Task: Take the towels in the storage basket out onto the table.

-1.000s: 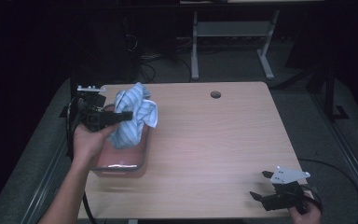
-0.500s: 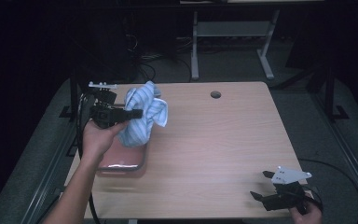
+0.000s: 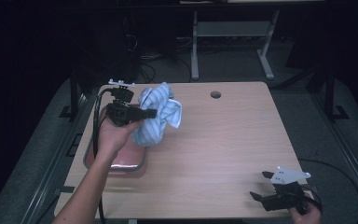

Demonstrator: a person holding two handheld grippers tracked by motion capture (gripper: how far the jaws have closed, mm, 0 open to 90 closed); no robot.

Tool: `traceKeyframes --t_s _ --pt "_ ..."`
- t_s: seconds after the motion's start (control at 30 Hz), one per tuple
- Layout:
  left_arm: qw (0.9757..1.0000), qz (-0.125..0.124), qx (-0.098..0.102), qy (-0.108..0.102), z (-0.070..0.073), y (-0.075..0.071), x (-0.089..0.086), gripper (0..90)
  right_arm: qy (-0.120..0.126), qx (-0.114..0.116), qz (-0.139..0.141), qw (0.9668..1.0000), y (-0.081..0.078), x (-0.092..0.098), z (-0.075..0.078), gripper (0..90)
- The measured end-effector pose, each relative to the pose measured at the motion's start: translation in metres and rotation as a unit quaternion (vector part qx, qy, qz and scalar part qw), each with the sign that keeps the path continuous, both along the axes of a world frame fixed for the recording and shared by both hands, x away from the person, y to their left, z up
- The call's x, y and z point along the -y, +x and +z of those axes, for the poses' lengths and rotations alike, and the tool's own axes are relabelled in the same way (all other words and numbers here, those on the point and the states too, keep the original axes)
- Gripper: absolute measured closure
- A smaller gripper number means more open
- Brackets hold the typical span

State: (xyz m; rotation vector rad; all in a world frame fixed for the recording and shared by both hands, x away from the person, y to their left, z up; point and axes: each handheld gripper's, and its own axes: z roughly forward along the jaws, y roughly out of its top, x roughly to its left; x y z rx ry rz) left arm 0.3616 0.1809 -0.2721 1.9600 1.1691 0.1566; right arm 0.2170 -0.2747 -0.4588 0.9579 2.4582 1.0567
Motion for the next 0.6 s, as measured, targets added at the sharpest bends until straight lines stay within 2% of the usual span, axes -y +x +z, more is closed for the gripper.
traceKeyframes --t_s 0.13,0.23,0.43,0.6 --pt "0.9999 -0.009 0.001 0.004 0.002 0.002 0.010 67.8 -0.004 0.009 0.008 0.9999 0.001 0.001 0.001 13.8" --pt "0.9999 -0.014 0.000 0.007 0.002 0.004 0.016 67.8 0.000 0.003 0.004 1.0000 0.001 0.000 0.001 13.8" --pt "0.9996 -0.026 -0.001 0.009 0.000 0.008 0.030 67.8 -0.001 0.007 0.003 1.0000 0.002 0.003 0.001 13.8" --pt "0.9995 -0.031 -0.001 0.002 -0.002 0.012 0.044 67.8 -0.003 0.007 0.001 1.0000 0.003 0.005 0.000 13.8"
